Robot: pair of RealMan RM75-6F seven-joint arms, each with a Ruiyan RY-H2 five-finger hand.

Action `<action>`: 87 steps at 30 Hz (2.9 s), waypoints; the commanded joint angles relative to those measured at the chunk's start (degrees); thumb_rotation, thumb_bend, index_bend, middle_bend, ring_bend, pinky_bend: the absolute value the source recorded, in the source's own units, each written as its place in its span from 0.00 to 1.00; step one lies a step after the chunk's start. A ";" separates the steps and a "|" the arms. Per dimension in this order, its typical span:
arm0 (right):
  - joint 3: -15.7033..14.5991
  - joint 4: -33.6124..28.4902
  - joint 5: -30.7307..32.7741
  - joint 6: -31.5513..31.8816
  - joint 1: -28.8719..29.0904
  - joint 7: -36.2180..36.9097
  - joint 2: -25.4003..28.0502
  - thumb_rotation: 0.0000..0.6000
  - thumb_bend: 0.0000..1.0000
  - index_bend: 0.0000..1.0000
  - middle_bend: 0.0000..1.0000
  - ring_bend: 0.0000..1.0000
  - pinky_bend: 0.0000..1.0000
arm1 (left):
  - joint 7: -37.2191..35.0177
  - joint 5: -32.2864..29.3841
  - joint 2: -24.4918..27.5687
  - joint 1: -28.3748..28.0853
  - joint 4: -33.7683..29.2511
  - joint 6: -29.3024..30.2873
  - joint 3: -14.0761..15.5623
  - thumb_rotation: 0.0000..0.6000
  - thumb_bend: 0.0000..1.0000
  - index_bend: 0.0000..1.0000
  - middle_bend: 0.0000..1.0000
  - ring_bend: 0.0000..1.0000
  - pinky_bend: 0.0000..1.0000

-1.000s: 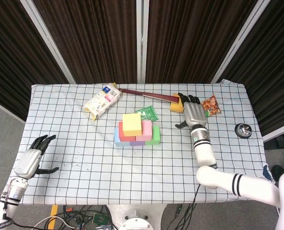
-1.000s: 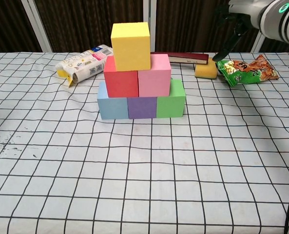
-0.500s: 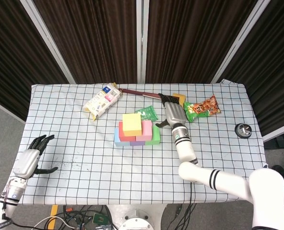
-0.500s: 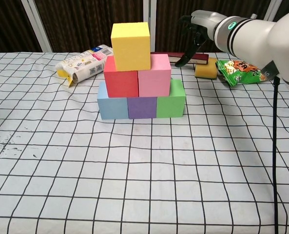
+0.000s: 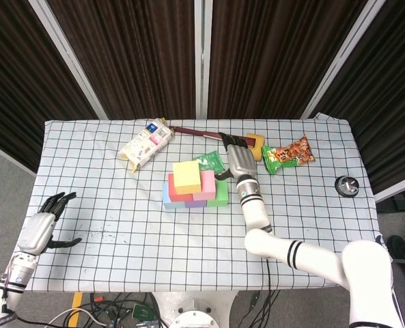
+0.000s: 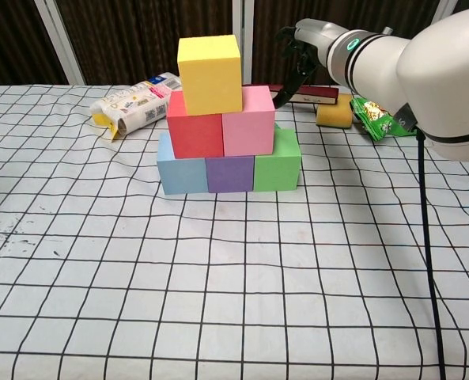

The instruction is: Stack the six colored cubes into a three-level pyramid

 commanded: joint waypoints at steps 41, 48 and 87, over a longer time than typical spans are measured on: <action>-2.75 7.22 2.63 -3.47 -4.06 -2.30 -2.73 1.00 0.00 0.00 0.12 0.00 0.00 | -1.11 0.02 -0.05 -0.01 0.98 -0.29 0.13 1.00 0.00 0.06 0.11 0.02 0.07; -1.78 10.35 2.64 -4.27 -3.16 -2.53 -4.90 1.00 0.00 0.00 0.12 0.00 0.00 | -1.51 -0.06 -0.18 0.07 1.35 -0.29 0.13 1.00 0.00 0.06 0.11 0.02 0.07; 1.57 15.51 0.30 -5.94 -2.36 -2.49 -8.37 1.00 0.00 0.00 0.13 0.00 0.00 | -2.06 -0.23 -0.04 0.06 1.77 -0.47 -0.03 1.00 0.00 0.06 0.11 0.02 0.07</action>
